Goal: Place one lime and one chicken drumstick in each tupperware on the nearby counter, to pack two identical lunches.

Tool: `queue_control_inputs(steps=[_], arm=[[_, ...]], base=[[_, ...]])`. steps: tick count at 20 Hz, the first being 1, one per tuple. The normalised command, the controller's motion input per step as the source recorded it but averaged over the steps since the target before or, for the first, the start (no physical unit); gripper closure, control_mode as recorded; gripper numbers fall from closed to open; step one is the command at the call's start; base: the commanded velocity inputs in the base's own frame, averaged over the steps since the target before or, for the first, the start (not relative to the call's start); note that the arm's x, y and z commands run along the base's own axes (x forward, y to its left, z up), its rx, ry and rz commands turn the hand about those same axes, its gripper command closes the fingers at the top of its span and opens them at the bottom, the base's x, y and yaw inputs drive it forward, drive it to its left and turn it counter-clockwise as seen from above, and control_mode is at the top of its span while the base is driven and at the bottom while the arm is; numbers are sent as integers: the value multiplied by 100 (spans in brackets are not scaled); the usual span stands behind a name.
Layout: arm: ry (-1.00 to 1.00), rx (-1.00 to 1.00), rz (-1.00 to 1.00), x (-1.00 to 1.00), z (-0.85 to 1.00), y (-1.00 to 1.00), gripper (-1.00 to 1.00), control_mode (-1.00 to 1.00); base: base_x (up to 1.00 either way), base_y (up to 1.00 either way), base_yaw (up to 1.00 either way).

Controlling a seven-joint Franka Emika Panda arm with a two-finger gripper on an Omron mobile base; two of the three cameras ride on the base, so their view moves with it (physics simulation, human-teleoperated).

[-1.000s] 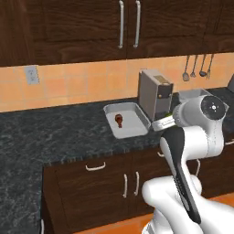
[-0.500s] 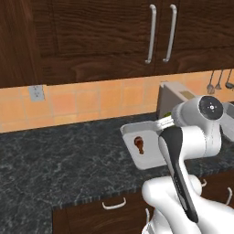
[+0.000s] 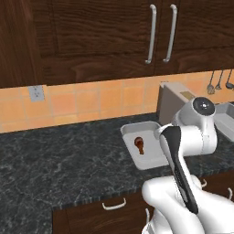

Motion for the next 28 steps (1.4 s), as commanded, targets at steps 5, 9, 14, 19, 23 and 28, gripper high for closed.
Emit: queue_control_inputs(steps=[5,9,14,19,23,28], arm=[[7,2,0,75,-81,-10,100,-100],[1,1,0,87,-51,0,100,-100],[6,0,0,59,-43,-7,100,-100],[4,0,0,44,-29,-12,100,-100],[0,0,0,51,-50,-4,100,-100],[0,0,0,48,-46,0,-100,-100]], base=[[0,0,0],[0,0,0],[0,0,0],[0,0,0],[0,0,0],[0,0,0]])
